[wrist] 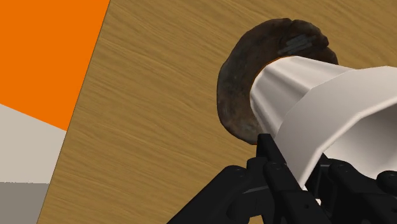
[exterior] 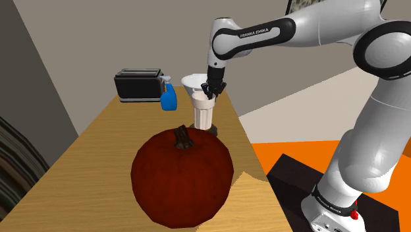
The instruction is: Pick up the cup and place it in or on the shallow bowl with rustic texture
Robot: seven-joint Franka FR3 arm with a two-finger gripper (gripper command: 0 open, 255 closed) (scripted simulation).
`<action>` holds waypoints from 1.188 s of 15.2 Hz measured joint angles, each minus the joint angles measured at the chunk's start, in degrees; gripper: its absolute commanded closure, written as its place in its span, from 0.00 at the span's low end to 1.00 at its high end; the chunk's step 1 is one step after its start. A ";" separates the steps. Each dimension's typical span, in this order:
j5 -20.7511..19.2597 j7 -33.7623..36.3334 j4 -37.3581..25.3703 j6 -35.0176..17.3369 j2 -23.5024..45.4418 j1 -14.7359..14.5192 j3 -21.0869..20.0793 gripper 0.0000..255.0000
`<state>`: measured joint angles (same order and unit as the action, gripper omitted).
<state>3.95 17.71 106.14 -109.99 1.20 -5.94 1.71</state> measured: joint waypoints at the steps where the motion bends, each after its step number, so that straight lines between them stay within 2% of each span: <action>1: 0.03 -0.14 0.70 -0.79 0.09 0.03 0.03 1.00; 5: 0.13 -0.45 2.94 -3.47 0.55 0.09 0.08 1.00; 11: 0.14 -0.35 3.36 -4.00 0.63 0.01 0.01 1.00; 12: 0.14 -0.34 3.36 -4.01 0.63 0.01 0.01 0.00; 18: 0.15 -0.34 3.36 -4.04 0.60 0.01 0.01 0.00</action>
<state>4.10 17.36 109.50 -114.03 1.80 -5.93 1.71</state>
